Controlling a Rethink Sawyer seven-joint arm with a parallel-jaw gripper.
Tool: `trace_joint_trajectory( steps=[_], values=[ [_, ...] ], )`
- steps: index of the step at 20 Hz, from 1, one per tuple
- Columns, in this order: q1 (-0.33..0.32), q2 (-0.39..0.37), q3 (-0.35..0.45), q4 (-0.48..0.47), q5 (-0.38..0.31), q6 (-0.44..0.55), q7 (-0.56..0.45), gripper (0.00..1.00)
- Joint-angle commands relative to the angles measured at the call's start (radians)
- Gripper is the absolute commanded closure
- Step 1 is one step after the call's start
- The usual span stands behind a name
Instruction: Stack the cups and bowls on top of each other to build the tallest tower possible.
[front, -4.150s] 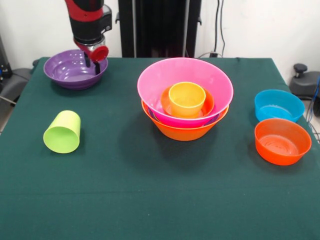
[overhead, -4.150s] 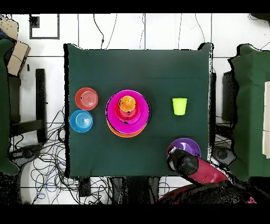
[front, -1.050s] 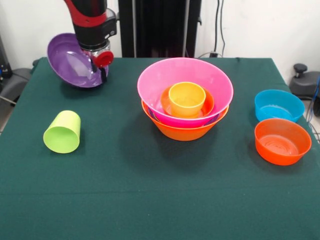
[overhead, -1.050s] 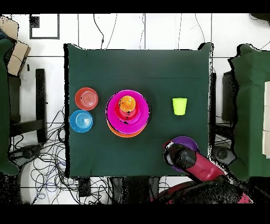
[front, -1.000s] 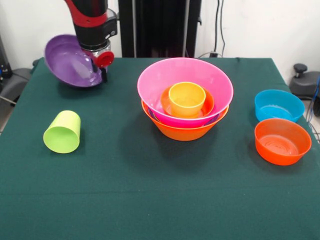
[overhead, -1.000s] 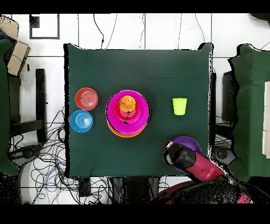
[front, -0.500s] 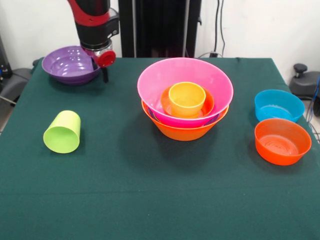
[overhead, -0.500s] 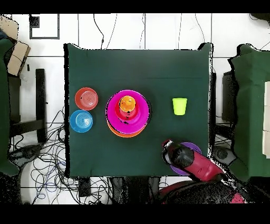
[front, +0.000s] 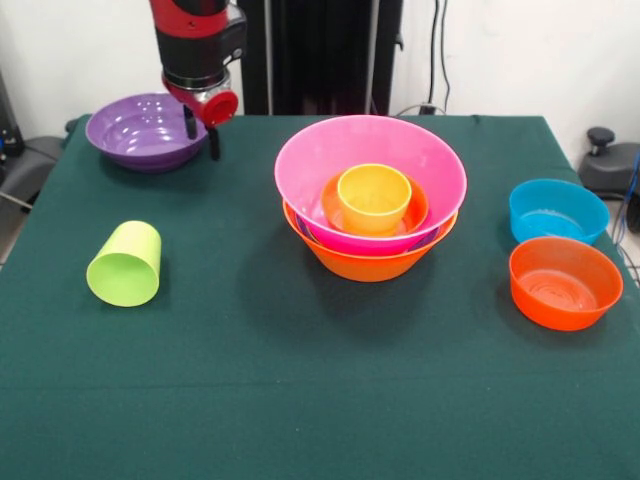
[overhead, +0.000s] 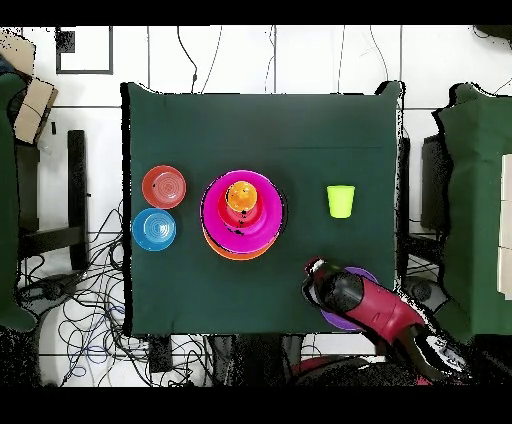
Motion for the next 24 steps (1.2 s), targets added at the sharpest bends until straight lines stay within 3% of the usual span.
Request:
trace_joint_trajectory(
  steps=[1, 7, 12, 20, 24],
  values=[
    [-0.005, 0.016, 0.085, -0.038, 0.013, 0.036, 0.068, 0.0],
    [-0.041, 0.029, 0.099, -0.033, -0.01, 0.018, 0.045, 0.0],
    [-0.044, 0.036, 0.097, -0.033, -0.015, 0.006, 0.047, 0.0],
    [-0.052, 0.108, 0.094, -0.059, -0.037, -0.087, 0.059, 0.0],
    [-0.041, 0.095, 0.089, -0.049, -0.032, -0.077, 0.065, 0.0]
  ],
)
